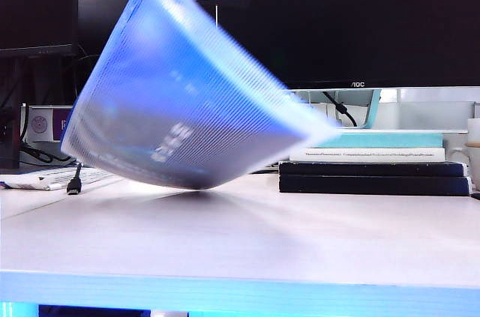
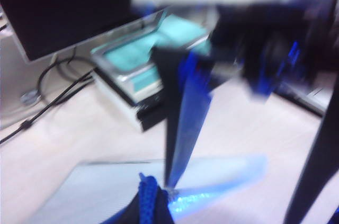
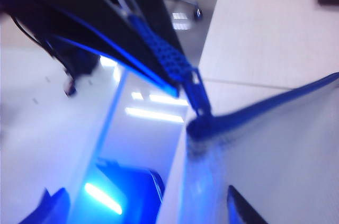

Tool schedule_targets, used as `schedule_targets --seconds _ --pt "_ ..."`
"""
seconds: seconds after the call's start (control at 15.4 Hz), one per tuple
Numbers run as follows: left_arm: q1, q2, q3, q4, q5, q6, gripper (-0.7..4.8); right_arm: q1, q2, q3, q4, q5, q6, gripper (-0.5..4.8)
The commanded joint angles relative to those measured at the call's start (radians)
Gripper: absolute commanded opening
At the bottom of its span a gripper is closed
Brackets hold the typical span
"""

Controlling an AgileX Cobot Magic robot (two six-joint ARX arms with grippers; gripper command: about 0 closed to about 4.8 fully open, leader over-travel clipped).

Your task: Pick up the transparent plastic file bag with a blue zipper and open its zipper.

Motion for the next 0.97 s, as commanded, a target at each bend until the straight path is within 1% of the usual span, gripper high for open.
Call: schedule_targets --seconds 0.06,0.13,0.19,0.26,0.32,0.39,0.52,0.58,0.65,0.71,0.84,0.97 --pt "0.0 -0.003 0.006 0.066 0.067 -0.032 -0.06 0.024 -0.006 0.005 0.037 0.039 0.001 3.66" --pt "-0.001 -0.003 0.006 0.073 0.083 -0.034 -0.06 0.03 -0.006 0.005 0.059 0.061 0.003 3.42" --pt "-0.002 -0.003 0.006 0.074 0.087 -0.039 -0.06 0.03 -0.006 0.005 0.075 0.069 0.018 3.01" --pt "-0.002 -0.003 0.006 0.074 0.088 -0.04 -0.06 0.029 -0.006 0.005 0.095 0.068 0.045 2.21" --pt "-0.002 -0.003 0.006 0.077 0.088 -0.04 -0.06 0.029 -0.006 0.005 0.129 0.068 0.084 1.19" --pt "-0.002 -0.003 0.006 0.077 0.088 -0.04 -0.06 0.029 -0.006 0.005 0.135 0.071 0.085 0.01" --pt "-0.001 -0.003 0.006 0.076 0.087 -0.039 -0.06 0.029 -0.006 0.005 0.137 0.089 0.087 -0.02" --pt "0.001 -0.003 0.006 0.062 0.062 -0.027 -0.06 0.027 -0.006 0.005 0.138 0.1 0.109 -0.02" --pt "0.004 -0.003 0.006 0.041 0.038 -0.014 -0.06 0.026 -0.007 0.005 0.137 0.1 0.114 -0.02" --pt "0.008 -0.003 0.006 0.027 0.037 -0.004 -0.06 0.025 -0.011 0.005 0.137 0.103 0.114 -0.02" --pt "0.031 0.01 -0.005 -0.034 -0.005 0.002 -0.06 0.024 -0.036 0.007 0.152 0.108 0.114 -0.02" --pt "0.04 0.024 -0.005 -0.056 -0.003 0.005 -0.06 0.023 -0.055 0.008 0.166 0.135 0.121 -0.02"
